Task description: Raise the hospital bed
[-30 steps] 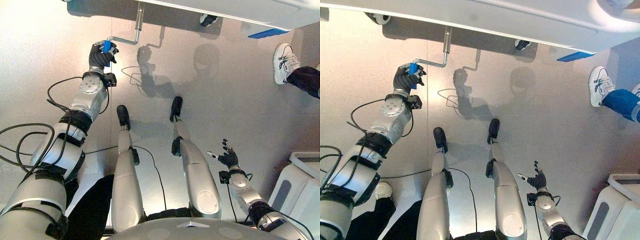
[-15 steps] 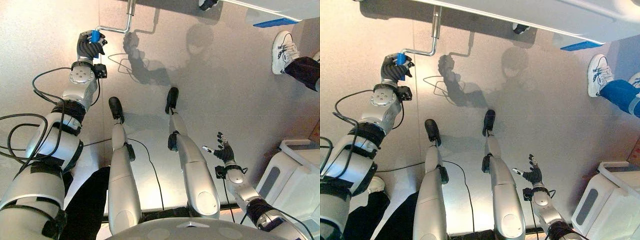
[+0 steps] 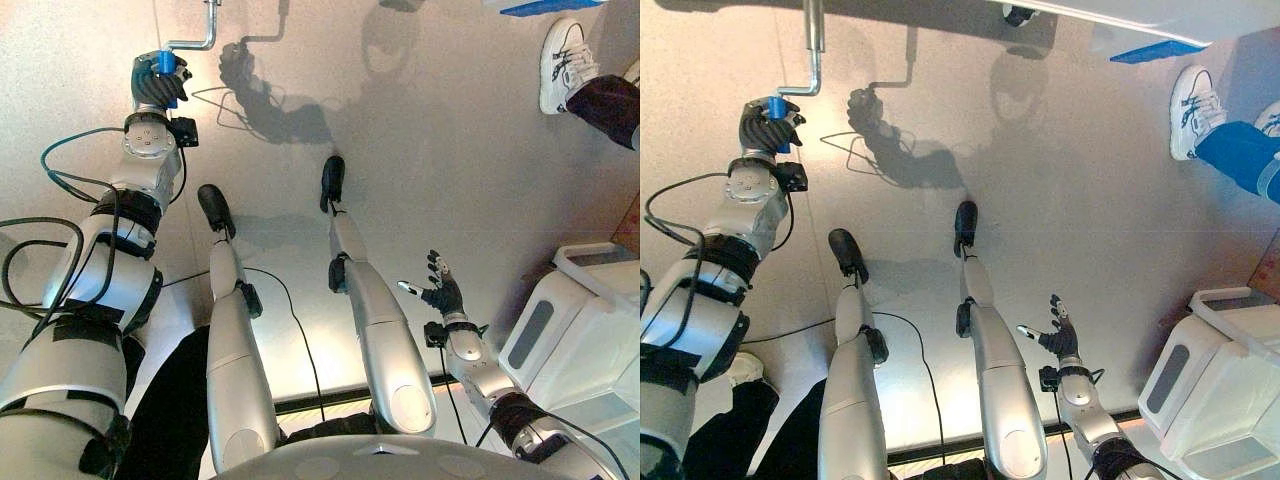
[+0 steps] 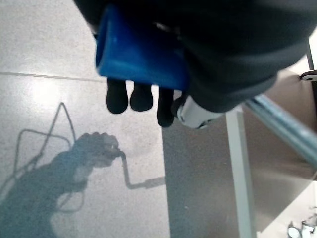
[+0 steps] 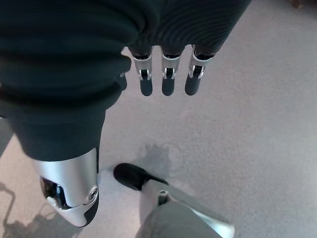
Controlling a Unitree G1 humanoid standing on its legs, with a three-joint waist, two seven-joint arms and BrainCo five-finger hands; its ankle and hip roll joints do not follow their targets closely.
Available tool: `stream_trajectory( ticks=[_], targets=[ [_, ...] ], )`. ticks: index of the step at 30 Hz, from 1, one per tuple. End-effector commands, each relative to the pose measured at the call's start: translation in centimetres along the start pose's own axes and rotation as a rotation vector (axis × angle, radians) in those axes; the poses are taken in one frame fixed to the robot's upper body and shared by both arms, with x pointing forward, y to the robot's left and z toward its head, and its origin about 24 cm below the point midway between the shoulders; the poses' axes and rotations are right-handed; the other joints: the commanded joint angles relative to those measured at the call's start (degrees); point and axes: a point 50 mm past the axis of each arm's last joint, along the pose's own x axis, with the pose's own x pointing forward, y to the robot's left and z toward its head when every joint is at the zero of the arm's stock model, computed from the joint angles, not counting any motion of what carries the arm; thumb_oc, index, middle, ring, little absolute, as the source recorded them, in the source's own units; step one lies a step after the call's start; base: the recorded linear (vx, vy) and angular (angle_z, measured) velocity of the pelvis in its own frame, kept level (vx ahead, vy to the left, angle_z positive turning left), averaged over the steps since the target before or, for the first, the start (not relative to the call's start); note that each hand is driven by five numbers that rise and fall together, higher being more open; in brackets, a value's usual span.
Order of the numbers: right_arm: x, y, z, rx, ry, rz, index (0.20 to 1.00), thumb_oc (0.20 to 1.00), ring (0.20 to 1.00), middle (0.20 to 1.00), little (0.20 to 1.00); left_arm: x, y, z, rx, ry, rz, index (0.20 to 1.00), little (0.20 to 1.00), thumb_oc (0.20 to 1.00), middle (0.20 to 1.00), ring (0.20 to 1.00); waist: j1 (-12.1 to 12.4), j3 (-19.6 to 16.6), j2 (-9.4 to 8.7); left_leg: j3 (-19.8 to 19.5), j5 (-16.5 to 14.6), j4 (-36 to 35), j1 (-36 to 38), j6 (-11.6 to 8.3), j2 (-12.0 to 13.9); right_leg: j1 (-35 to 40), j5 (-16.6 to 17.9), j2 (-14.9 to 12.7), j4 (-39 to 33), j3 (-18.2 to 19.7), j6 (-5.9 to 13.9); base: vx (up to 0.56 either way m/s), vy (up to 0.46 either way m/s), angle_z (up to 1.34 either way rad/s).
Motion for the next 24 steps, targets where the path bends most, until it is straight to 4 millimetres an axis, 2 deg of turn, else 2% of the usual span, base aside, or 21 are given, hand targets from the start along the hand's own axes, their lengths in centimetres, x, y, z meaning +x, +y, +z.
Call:
stream_trajectory(
  ticks=[1,10,17,24],
  targets=[
    [-1.6,-1.0,-1.6,0.002,0.038,-0.043,1.0,1.0,1.0,1.0,1.0,1.1,6.7,3.1,0.031,-0.08,0.231,0.2,0.2,0.2,0.2,0.2,1.8,-0.2,-3.24,2.0,-4.4,-0.2,3.5,3.88,-3.6,3.5,-1.0,-2.4,0.1,3.3,8.73,0.0,-0.074,-0.07],
    [-1.9,-1.1,-1.8,-0.006,0.036,-0.041,1.0,1.0,1.0,1.0,1.0,1.1,5.6,3.2,0.016,-0.091,0.207,0.2,0.2,0.2,0.2,0.2,0.2,-0.2,-3.85,3.7,-4.4,-0.2,3.7,3.52,-2.3,1.8,-0.4,-1.1,0.1,4.7,8.47,0.01,-0.054,-0.11],
    [-2.0,-1.3,-1.8,-0.014,0.031,-0.045,1.0,1.0,1.0,1.0,1.0,1.1,3.7,3.6,-0.003,-0.111,0.164,0.2,0.2,0.2,0.2,0.2,-1.1,-0.2,-3.91,5.0,-4.5,-0.2,4.1,3.01,-1.5,1.2,-0.5,-0.2,0.2,5.4,8.23,0.01,-0.063,-0.05],
    [-2.0,-1.4,-1.7,-0.014,0.029,-0.05,1.0,1.0,1.0,1.0,1.0,1.0,3.4,3.3,-0.036,-0.106,0.158,0.2,0.2,0.2,0.2,0.2,-1.8,-0.2,-4.53,6.3,-4.5,-0.2,4.9,2.5,-0.7,0.7,-0.2,0.8,0.6,6.0,8.36,0.01,-0.047,-0.1]
  ],
)
